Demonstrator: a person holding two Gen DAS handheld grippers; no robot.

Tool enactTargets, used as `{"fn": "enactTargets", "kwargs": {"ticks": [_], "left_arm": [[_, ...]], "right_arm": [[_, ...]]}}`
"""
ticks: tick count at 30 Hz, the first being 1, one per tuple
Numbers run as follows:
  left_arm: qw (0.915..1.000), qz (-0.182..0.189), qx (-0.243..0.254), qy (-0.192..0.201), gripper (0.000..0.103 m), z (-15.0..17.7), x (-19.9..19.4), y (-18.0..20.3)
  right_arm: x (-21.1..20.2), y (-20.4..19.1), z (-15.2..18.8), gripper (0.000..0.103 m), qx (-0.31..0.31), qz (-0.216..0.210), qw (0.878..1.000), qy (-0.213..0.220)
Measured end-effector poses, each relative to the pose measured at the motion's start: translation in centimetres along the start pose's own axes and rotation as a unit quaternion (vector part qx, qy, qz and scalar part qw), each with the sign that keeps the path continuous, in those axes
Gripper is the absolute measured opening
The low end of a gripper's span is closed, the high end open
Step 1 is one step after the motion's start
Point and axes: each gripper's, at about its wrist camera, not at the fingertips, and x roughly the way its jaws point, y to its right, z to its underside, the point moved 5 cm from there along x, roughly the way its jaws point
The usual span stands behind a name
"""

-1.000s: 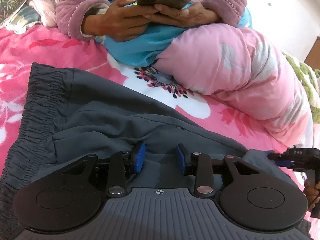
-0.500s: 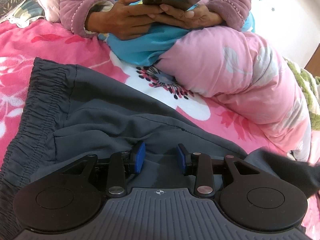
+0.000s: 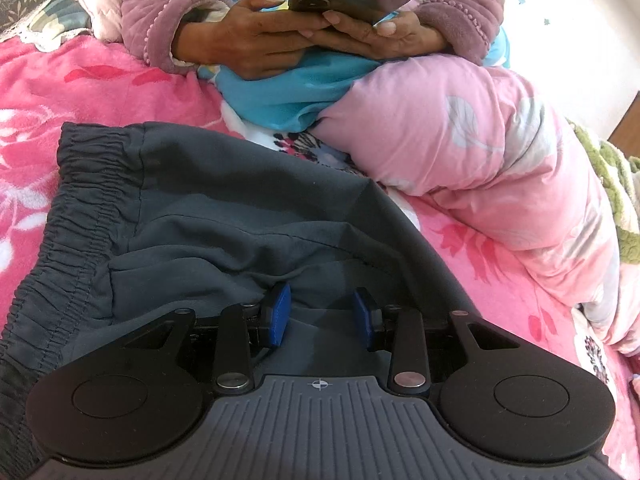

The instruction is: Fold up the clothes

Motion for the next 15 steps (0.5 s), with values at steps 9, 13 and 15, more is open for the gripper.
{"fn": "enactTargets", "kwargs": {"ticks": [9, 13, 15], "left_arm": [[1.0, 0.001, -0.004, -0.001, 0.034, 0.0, 0.1, -0.1], [1.0, -0.003, 0.005, 0.003, 0.034, 0.1, 0.1, -0.1], [1.0, -0.003, 0.005, 0.003, 0.034, 0.1, 0.1, -0.1]], "right_arm": [[-4.0, 5.0, -1.6, 0.025, 0.154, 0.018, 0.984, 0.087], [-1.8, 4.6, -2.0, 0.031, 0.132, 0.046, 0.987, 0.073], [-0.2, 3.7, -2.0, 0.052, 0.087, 0.07, 0.992, 0.064]]}}
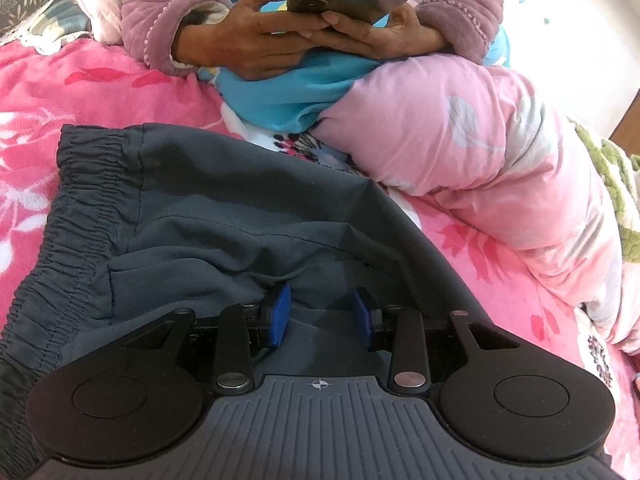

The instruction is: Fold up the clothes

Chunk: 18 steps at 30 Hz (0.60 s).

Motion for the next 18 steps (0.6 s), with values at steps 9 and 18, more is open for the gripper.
{"fn": "enactTargets", "kwargs": {"ticks": [9, 18], "left_arm": [[0.9998, 0.011, -0.018, -0.003, 0.034, -0.2, -0.2, -0.4], [0.9999, 0.009, -0.009, 0.003, 0.034, -0.6, 0.0, -0.1]], "right_arm": [[1.2, 1.8, -5.0, 0.001, -0.047, 0.089, 0.993, 0.058], [6.4, 9.5, -15.3, 0.001, -0.092, 0.18, 0.974, 0.108]]}}
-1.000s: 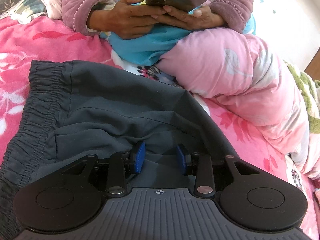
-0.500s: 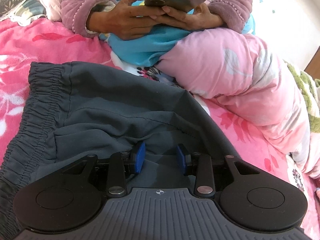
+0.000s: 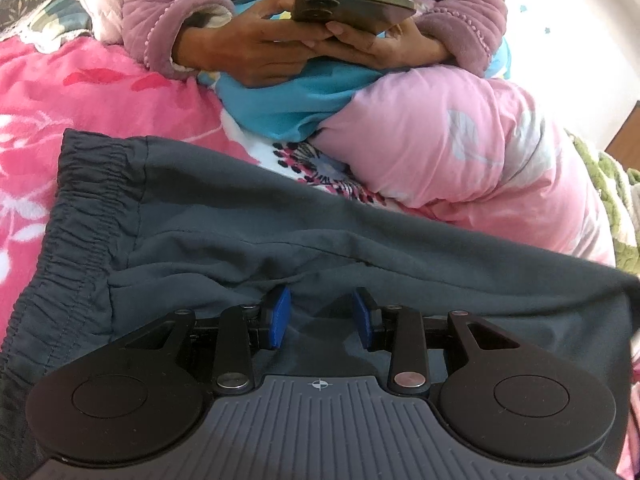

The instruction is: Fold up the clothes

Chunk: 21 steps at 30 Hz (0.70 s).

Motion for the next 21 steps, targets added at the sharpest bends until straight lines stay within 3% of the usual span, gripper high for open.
{"fn": "enactTargets", "kwargs": {"ticks": [5, 10, 12, 15, 21], "left_arm": [[0.9999, 0.0, 0.012, 0.0, 0.034, 0.0, 0.1, 0.3], [0.9996, 0.0, 0.026, -0.002, 0.035, 0.2, 0.0, 0.8], [0.9996, -0.001, 0.029, 0.0, 0.036, 0.2, -0.2, 1.0], [0.9995, 0.001, 0.03, 0.005, 0.038, 0.2, -0.8, 1.2], [0.9987, 0.013, 0.042, 0.024, 0.039, 0.4, -2.7, 1.8]], "right_arm": [[8.8, 0.7, 0.9, 0.001, -0.043, 0.014, 0.999, -0.028], [16.9, 0.5, 5.2, 0.003, -0.054, 0.019, 0.993, -0.107], [18.4, 0.8, 6.7, 0.012, -0.03, 0.029, 0.99, -0.138], [16.8, 1.9, 5.8, 0.026, 0.008, 0.046, 0.992, -0.116], [9.8, 1.7, 1.4, 0.027, 0.046, 0.018, 0.999, -0.02]]}}
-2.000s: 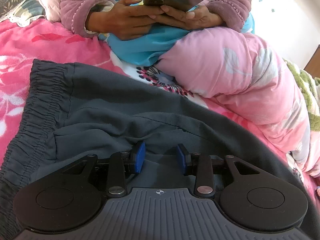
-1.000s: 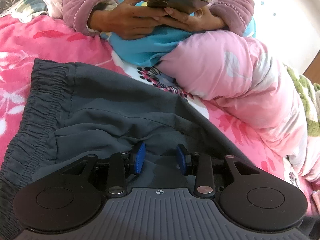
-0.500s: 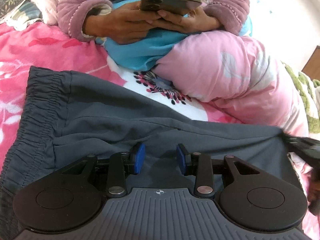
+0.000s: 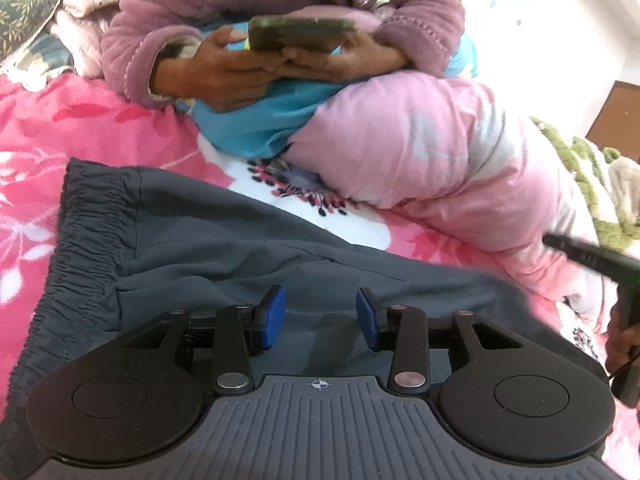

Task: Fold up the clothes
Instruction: 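Grasp the waistband with the left tool while the right tool moves beside it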

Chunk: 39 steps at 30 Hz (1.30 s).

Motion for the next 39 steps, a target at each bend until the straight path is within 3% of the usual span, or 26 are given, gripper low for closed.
{"fn": "enactTargets", "kwargs": {"ticks": [4, 6, 8, 11, 19, 21, 22, 24, 28, 35, 39], "left_arm": [[0.9997, -0.002, -0.019, 0.017, 0.039, -0.5, -1.1, -0.8], [0.999, -0.008, -0.033, 0.03, 0.039, -1.0, -1.7, -1.7], [0.9977, -0.02, -0.05, 0.041, 0.039, -1.5, -2.1, -2.8], [0.9946, -0.039, -0.082, 0.049, 0.039, -2.1, -2.7, -4.9], [0.9891, -0.055, -0.124, 0.057, 0.039, -2.9, -3.7, -8.4], [0.9888, -0.051, -0.127, 0.06, 0.039, -3.1, -4.0, -8.7], [0.989, -0.049, -0.125, 0.061, 0.039, -3.2, -4.1, -8.8], [0.9902, -0.045, -0.115, 0.065, 0.039, -3.2, -4.4, -8.4], [0.993, -0.036, -0.097, 0.056, 0.039, -2.9, -4.0, -7.5], [0.9939, -0.045, -0.092, 0.041, 0.039, -2.5, -2.8, -7.5], [0.9927, -0.065, -0.099, 0.022, 0.039, -2.0, -1.7, -8.5]], "right_arm": [[-2.8, -3.7, -2.7, 0.028, -0.01, -0.051, 0.998, 0.039], [-3.0, -6.4, -3.6, 0.03, -0.013, -0.113, 0.993, 0.03], [-2.6, -9.9, -3.8, 0.031, -0.026, -0.188, 0.982, 0.011], [-1.6, -15.8, -3.0, 0.034, -0.075, -0.257, 0.963, -0.024], [3.3, -27.5, -3.4, 0.044, -0.171, -0.357, 0.916, -0.07], [4.2, -29.6, -2.9, 0.043, -0.216, -0.361, 0.904, -0.078], [4.3, -30.2, -2.7, 0.039, -0.228, -0.361, 0.9, -0.081], [4.3, -30.8, -2.6, 0.0, -0.237, -0.375, 0.892, -0.085], [3.9, -31.2, -4.3, 0.0, -0.206, -0.379, 0.901, -0.045], [7.4, -33.7, -3.8, 0.0, -0.177, -0.368, 0.911, -0.055], [8.4, -33.4, -4.2, 0.002, -0.149, -0.328, 0.931, -0.056]]}}
